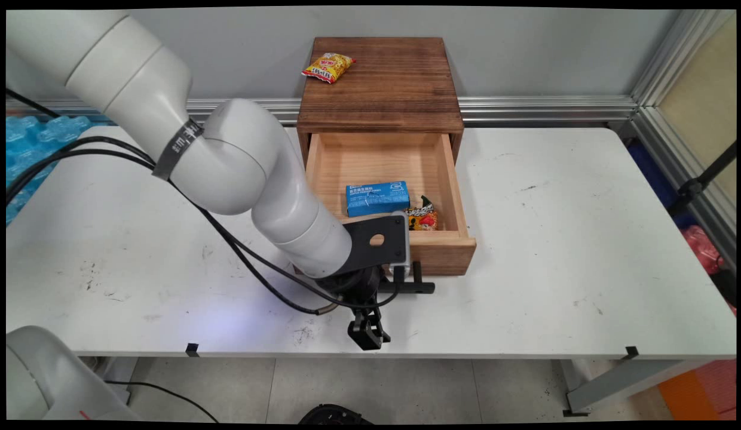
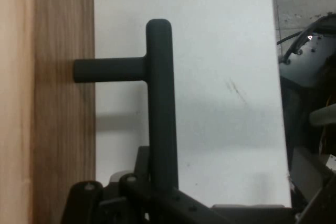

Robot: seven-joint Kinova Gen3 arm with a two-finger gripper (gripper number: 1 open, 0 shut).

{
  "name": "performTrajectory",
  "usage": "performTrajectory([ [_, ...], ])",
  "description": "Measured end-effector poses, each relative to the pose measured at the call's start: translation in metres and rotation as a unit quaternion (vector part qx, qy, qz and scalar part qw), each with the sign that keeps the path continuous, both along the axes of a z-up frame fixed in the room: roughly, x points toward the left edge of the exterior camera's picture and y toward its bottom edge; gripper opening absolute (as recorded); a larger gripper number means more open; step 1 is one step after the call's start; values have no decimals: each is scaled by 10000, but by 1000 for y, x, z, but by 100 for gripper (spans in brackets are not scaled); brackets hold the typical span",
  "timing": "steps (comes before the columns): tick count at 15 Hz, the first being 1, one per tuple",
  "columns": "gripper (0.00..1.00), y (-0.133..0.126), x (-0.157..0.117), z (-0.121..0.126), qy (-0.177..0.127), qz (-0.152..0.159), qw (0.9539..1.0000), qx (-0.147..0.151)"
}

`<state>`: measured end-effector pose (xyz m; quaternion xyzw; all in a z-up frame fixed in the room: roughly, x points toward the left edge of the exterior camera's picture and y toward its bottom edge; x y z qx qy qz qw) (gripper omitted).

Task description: Open the drawer

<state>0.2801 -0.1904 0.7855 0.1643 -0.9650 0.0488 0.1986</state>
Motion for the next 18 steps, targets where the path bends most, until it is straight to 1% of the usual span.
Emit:
performTrajectory([
  [7,100,4,-5,-1,34,-37,10000,12],
  [18,100,-6,-3,-1,-1,-83,9999,-121],
])
